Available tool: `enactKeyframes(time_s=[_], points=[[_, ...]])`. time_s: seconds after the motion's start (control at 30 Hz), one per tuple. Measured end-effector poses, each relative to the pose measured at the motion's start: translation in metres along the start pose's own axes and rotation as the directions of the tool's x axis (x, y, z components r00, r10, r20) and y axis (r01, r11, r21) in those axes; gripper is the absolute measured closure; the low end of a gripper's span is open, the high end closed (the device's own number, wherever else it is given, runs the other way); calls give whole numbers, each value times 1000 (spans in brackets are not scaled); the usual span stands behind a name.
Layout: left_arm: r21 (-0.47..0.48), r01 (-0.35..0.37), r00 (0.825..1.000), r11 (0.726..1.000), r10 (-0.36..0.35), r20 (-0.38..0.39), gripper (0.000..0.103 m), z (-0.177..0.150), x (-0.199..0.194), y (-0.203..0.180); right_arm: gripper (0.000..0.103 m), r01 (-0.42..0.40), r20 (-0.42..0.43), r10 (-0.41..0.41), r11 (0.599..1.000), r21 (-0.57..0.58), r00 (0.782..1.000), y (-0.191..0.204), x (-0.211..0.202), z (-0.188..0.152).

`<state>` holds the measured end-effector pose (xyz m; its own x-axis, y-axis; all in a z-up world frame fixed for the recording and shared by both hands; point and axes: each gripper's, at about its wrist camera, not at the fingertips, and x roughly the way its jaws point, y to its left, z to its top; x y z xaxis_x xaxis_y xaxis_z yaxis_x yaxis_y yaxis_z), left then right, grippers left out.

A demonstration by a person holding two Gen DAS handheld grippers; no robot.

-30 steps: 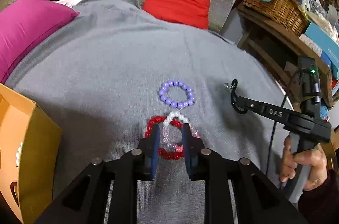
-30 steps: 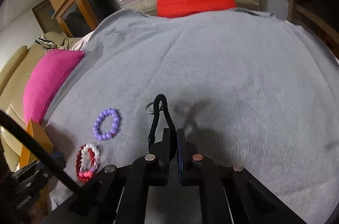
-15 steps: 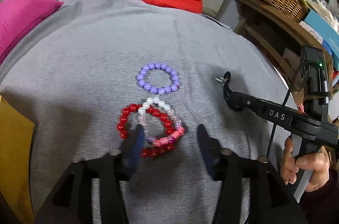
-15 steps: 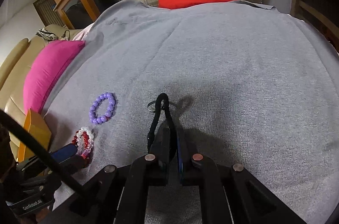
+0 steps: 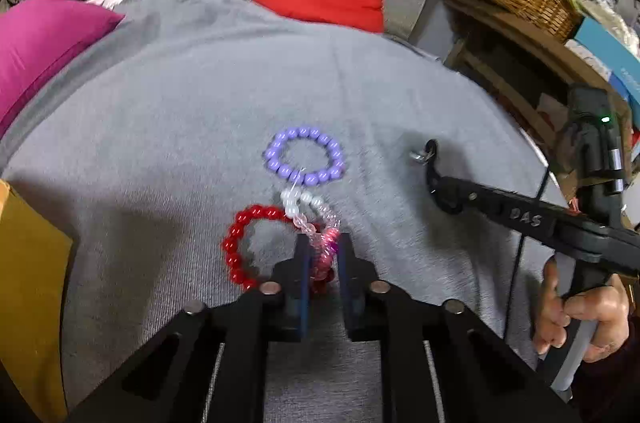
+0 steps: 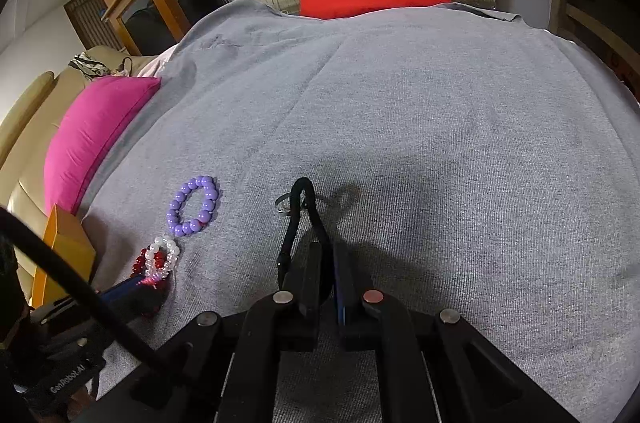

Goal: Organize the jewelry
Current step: 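Lift the pink-white bead bracelet with the left tool while the right tool holds the black loop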

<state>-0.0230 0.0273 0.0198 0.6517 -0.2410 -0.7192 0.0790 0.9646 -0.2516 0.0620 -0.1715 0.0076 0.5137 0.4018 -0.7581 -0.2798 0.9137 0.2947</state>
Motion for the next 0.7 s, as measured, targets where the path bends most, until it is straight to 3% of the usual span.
enactKeyframes(time_s=[0.37, 0.7], points=[[29, 93, 994, 995, -94, 52, 95, 0, -17, -10, 97, -3, 7, 3, 1000, 7, 1000, 1, -1, 1], [-10, 142, 979, 990, -138, 149, 96, 4, -57, -9, 96, -85, 67, 90, 994, -66, 994, 27, -23, 1]])
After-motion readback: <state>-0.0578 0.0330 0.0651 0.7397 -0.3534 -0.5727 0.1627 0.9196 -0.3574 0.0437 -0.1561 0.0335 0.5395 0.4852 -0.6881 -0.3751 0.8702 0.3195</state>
